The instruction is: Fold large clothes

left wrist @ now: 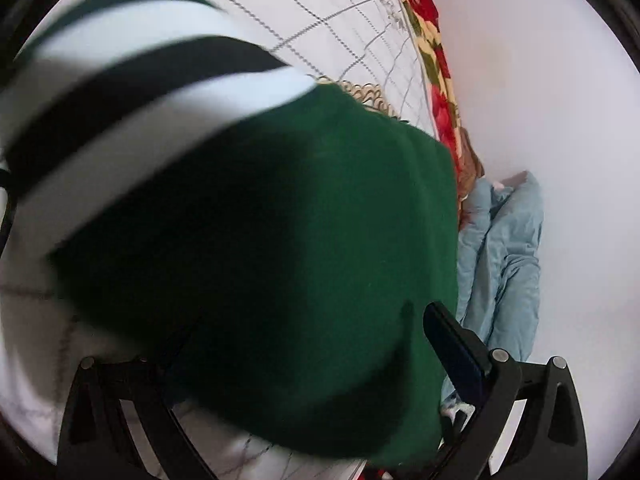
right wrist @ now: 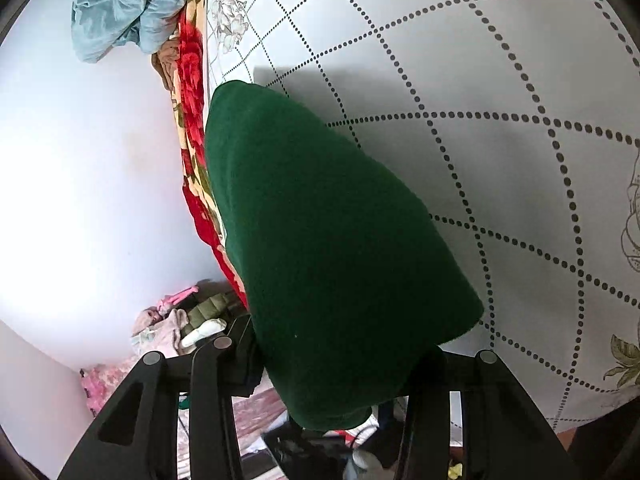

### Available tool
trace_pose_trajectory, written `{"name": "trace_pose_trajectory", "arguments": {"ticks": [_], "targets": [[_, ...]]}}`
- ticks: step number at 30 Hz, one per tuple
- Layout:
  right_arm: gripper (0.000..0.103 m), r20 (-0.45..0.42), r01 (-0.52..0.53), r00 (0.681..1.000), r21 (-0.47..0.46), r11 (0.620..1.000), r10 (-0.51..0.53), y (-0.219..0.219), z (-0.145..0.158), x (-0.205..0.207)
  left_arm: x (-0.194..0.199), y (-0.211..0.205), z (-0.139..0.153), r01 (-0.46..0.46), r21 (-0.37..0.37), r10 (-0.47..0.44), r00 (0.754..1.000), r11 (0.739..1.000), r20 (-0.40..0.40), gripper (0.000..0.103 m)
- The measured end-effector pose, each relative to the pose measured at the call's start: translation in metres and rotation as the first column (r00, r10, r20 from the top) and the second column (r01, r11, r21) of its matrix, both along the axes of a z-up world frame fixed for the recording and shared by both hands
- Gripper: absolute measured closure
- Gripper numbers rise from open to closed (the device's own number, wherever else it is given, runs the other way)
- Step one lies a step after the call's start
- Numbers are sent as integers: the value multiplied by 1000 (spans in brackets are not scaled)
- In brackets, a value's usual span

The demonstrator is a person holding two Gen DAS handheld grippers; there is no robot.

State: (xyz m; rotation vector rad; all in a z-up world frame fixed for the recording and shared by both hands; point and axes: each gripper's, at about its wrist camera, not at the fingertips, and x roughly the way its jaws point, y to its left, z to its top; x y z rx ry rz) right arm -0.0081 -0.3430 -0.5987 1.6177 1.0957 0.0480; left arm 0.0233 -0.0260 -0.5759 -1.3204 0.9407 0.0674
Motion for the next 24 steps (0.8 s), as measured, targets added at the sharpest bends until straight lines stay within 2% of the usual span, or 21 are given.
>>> {"name": "trace_pose_trajectory", "arguments": {"ticks": [4, 6, 7, 8, 10, 12, 13, 18, 21, 24], "targets": [[57, -9, -20, 1000, 8, 1000, 20, 0, -4, -2, 13, 3, -1, -67, -1, 67, 998, 998, 13, 1], [57, -10, -27, 1000, 15, 1000, 27, 2, -7, -1, 14, 5, 2, -102, 6, 102, 995, 995, 22, 8], [57, -10, -29, 1000, 19, 999, 29, 2, -9, -3, 14, 6, 4, -115, 13, 115, 993, 993, 26, 24], [57, -10, -30, 999, 29, 999, 31, 2, -12, -4, 13, 8, 6, -125, 43, 124, 992, 991, 8, 48], [57, -10, -41, 999, 37, 998, 41, 6, -14, -3, 12, 12, 9, -130, 51, 129, 991, 990, 24, 63], [55, -3, -53, 999, 49, 997, 53, 6, -18, -4, 13, 12, 17, -123, 65, 121, 992, 990, 33, 67], [47, -3, -65, 998, 52, 997, 65, 3, -20, -4, 13, 11, 19, -118, 70, 115, 993, 991, 38, 68], [23, -23, -212, 977, -12, 977, 212, 1, -21, -6, 12, 9, 29, -103, 77, 101, 994, 992, 37, 71], [17, 6, -264, 964, -41, 964, 264, 8, -21, -15, 12, 9, 33, -96, 78, 93, 995, 992, 35, 71], [12, 64, -222, 973, 7, 975, 221, 18, -37, -13, 11, 10, 35, -81, 84, 78, 996, 993, 33, 72]]}}
